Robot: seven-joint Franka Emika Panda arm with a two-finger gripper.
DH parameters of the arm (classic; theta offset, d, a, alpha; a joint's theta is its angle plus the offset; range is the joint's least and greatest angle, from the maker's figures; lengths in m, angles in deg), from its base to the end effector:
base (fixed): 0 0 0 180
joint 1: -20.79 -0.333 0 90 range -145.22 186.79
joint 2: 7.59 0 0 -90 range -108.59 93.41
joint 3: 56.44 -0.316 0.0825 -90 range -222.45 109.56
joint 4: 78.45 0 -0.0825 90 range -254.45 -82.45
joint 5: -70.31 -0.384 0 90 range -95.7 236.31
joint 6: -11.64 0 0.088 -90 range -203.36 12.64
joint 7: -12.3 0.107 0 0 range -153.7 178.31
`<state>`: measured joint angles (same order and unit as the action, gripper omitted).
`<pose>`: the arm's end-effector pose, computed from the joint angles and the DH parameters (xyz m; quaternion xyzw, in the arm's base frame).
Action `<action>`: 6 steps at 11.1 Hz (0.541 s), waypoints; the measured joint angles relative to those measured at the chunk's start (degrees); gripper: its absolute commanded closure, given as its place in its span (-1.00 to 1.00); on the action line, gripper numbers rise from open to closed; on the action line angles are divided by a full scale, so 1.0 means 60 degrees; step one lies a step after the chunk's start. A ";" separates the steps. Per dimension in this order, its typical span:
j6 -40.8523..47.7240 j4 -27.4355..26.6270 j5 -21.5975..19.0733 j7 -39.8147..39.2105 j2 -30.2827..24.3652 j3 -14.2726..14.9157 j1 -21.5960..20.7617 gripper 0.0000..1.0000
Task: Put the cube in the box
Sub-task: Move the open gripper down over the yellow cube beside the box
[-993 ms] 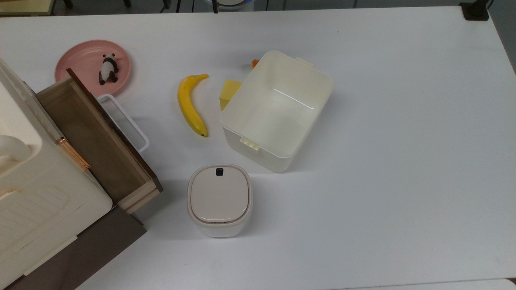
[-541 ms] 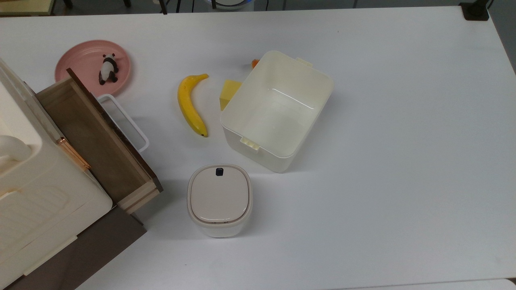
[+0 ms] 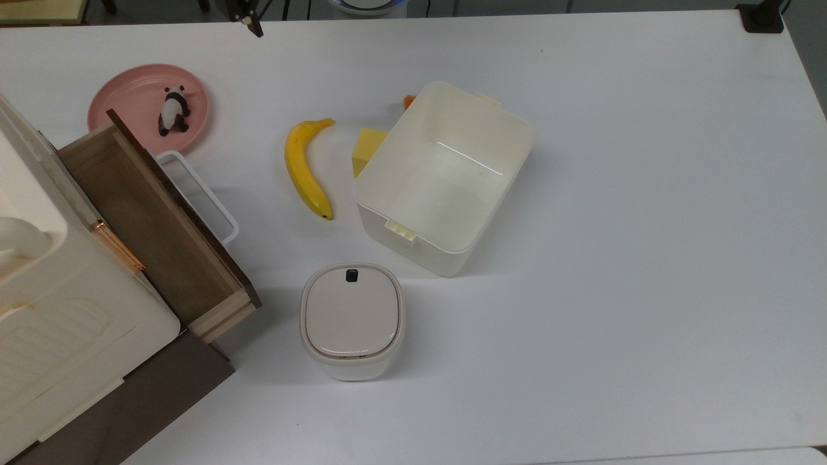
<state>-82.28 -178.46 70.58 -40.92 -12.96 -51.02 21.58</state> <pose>0.5254 -0.0598 0.5982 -0.9168 -0.3992 0.0046 0.0050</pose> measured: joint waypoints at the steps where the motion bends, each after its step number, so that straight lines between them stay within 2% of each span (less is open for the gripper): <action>1: 0.0000 -0.0016 0.0000 -0.0619 0.0000 0.0000 0.0000 -1.00; 3: -0.0225 -0.0196 0.0000 -0.1448 0.0052 -0.0074 -0.0050 -1.00; 6: -0.2161 -0.1103 0.0000 -0.1792 0.0222 -0.0561 -0.0085 -1.00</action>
<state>-95.24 -185.08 70.58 -51.67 -11.62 -54.38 21.06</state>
